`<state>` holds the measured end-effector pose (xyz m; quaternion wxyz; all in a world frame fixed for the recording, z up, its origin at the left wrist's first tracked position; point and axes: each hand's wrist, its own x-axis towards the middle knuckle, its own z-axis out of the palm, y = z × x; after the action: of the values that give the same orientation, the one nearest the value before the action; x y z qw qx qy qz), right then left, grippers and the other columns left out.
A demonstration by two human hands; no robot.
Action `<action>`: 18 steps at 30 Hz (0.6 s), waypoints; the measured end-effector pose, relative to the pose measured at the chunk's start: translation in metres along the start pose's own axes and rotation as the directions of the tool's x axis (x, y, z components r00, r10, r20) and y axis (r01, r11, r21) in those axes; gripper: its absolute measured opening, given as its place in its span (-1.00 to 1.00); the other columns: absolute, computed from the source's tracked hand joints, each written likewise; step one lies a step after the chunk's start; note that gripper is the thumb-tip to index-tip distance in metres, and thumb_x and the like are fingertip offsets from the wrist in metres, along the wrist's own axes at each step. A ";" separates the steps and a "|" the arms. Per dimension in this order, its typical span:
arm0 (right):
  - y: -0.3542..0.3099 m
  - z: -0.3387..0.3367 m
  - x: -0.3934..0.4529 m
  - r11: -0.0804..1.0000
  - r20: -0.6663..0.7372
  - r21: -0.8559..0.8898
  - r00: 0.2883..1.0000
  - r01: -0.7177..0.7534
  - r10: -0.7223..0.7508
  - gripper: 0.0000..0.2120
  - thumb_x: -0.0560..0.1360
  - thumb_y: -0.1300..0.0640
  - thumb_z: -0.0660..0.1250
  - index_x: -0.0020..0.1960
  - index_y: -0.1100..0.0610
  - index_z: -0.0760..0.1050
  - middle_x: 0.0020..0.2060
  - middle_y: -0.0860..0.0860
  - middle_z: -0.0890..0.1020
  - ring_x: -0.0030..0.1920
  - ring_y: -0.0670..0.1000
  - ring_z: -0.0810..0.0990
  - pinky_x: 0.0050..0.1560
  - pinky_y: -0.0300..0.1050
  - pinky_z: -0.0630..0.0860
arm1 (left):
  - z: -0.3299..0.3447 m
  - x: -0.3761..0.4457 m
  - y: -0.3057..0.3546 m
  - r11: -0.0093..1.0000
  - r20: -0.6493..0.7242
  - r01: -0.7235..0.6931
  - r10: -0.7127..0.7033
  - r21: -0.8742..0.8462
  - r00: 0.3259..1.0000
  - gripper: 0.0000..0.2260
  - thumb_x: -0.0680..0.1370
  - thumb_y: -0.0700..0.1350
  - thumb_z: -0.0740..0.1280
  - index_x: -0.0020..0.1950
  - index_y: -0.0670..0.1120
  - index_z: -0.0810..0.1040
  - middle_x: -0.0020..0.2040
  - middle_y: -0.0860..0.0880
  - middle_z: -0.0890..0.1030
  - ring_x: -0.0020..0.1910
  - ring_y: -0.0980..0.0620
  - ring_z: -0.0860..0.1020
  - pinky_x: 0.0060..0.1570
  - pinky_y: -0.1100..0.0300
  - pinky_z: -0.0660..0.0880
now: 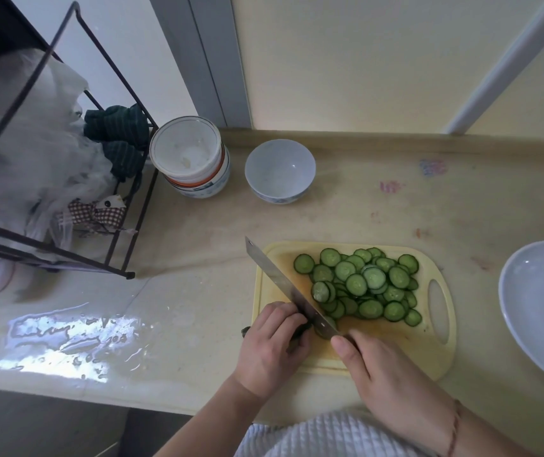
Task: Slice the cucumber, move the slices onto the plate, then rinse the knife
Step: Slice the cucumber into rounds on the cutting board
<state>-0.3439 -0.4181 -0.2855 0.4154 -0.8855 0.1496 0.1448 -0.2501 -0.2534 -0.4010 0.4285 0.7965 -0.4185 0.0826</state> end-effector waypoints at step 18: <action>0.011 0.010 0.024 0.998 -0.029 0.019 0.998 -0.061 0.062 -0.51 0.51 -0.25 -0.11 -0.23 0.06 0.41 -0.42 -0.06 0.48 -0.40 -0.11 0.44 -0.37 -0.21 0.34 | -0.004 0.001 0.001 1.000 0.011 0.019 -0.019 0.006 1.000 -0.82 0.45 -0.28 0.46 0.02 -0.15 0.56 0.01 -0.02 0.52 -0.02 -0.02 0.55 0.10 0.28 0.51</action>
<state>-0.3276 -0.4205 -0.3085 0.4166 -0.8787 0.1842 0.1428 -0.2494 -0.2513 -0.3979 0.4246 0.8022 -0.4131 0.0752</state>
